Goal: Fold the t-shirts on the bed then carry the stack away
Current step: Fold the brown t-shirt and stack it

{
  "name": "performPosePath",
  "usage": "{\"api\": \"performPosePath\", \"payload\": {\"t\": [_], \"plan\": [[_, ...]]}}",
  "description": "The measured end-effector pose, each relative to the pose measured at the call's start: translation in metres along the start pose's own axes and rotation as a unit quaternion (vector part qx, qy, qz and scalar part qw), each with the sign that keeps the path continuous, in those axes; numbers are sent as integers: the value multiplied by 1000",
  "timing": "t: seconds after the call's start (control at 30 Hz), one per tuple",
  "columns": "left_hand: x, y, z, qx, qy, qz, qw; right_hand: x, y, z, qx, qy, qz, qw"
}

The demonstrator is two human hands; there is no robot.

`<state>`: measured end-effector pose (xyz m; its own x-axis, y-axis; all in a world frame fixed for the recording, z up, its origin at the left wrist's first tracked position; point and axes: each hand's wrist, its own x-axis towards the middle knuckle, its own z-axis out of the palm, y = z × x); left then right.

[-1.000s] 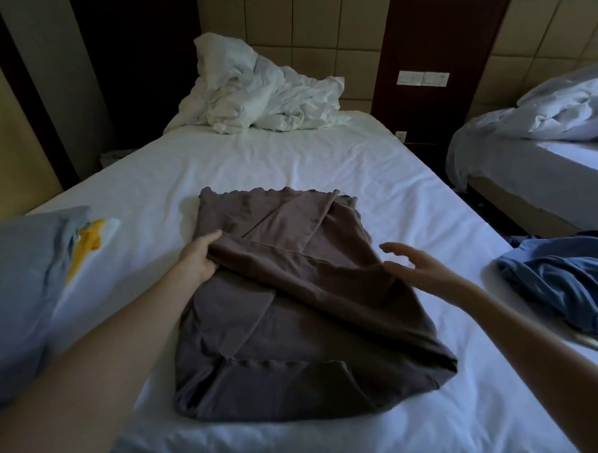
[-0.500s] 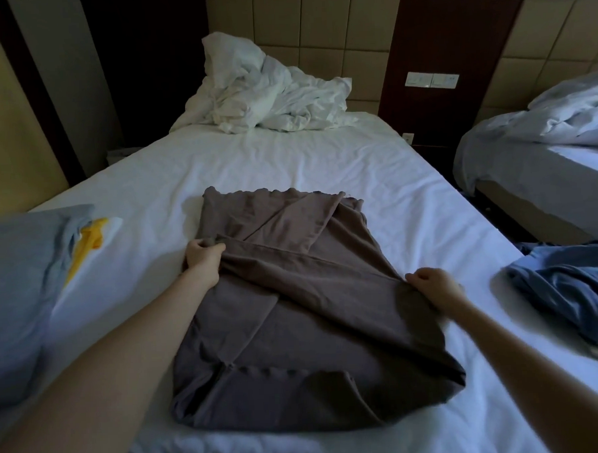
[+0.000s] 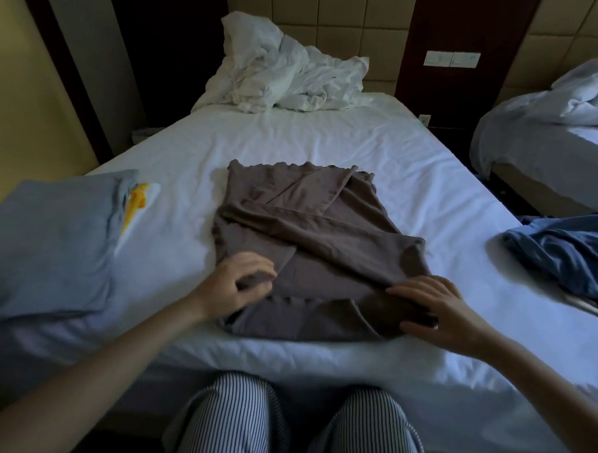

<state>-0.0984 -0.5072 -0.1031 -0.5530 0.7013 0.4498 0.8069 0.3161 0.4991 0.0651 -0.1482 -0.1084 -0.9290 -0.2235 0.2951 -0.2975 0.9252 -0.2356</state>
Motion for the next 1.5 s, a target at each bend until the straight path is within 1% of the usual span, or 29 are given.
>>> {"api": "performPosePath", "payload": {"t": [0.03,0.07,0.1,0.13,0.17,0.23,0.3,0.33,0.4,0.43,0.47,0.53,0.57,0.63,0.67,0.73,0.8,0.9,0.97,1.0,1.07,1.1,1.13,1.17,1.2,1.3,1.37,1.43,1.5], "plan": [[-21,-1,3,53,-42,19,998,-10,-2,5,-35,-24,-4,999],[-40,-4,7,135,-74,41,987,-18,-3,10,-62,-51,-2,997],[-54,-9,11,219,-93,58,970,-24,-4,14,-74,-83,17,994],[-63,-13,12,271,-102,61,955,-26,-6,17,-76,-106,37,991],[-67,-16,14,285,-105,58,951,-27,-10,18,-65,-119,56,989],[-63,-12,11,244,-113,23,963,-22,-17,19,-54,-95,79,991],[-56,-4,6,184,-124,-19,975,-19,-23,21,-72,-74,88,991],[-54,-3,5,158,-110,-29,981,-17,-22,23,-82,-66,85,991],[-51,-1,7,93,-65,-64,992,-16,-26,24,-83,-54,98,990],[-49,3,7,58,-35,-94,993,-14,-30,23,-58,-28,117,991],[-48,9,6,35,0,-122,992,-11,-35,22,-12,19,136,990],[-44,20,2,13,67,-156,985,-4,-44,17,59,103,175,977],[-41,26,-2,14,85,-163,983,0,-50,12,77,113,203,970],[-34,35,-12,31,105,-177,978,8,-59,1,86,99,249,960],[-30,37,-18,44,111,-185,975,10,-62,-4,81,97,254,959],[-26,41,-33,62,116,-199,971,13,-72,-18,79,90,242,963],[-30,47,-51,52,93,-223,969,14,-86,-33,98,78,211,969],[-46,57,-78,-7,38,-255,966,8,-109,-59,151,38,172,973],[-59,68,-91,-63,-2,-282,957,2,-120,-75,211,-33,183,960],[-66,73,-97,-95,-30,-294,951,-2,-124,-83,260,-91,189,942],[-77,80,-108,-150,-98,-312,933,-6,-129,-97,354,-203,176,896],[-82,81,-114,-176,-120,-318,924,-7,-129,-103,391,-242,165,873],[-85,79,-120,-207,-142,-323,912,-6,-129,-108,424,-259,155,854],[-86,76,-126,-248,-161,-323,899,-4,-127,-111,454,-257,148,840],[-85,73,-132,-292,-176,-314,886,2,-125,-113,478,-237,150,832],[-67,69,-151,-397,-159,-308,850,26,-108,-114,491,-126,190,841],[-42,57,-158,-390,-119,-337,848,48,-96,-110,471,-70,223,851],[-11,40,-161,-357,-61,-391,846,75,-86,-104,439,-27,256,861],[20,22,-157,-290,-10,-427,857,106,-74,-94,407,14,292,866]]}}
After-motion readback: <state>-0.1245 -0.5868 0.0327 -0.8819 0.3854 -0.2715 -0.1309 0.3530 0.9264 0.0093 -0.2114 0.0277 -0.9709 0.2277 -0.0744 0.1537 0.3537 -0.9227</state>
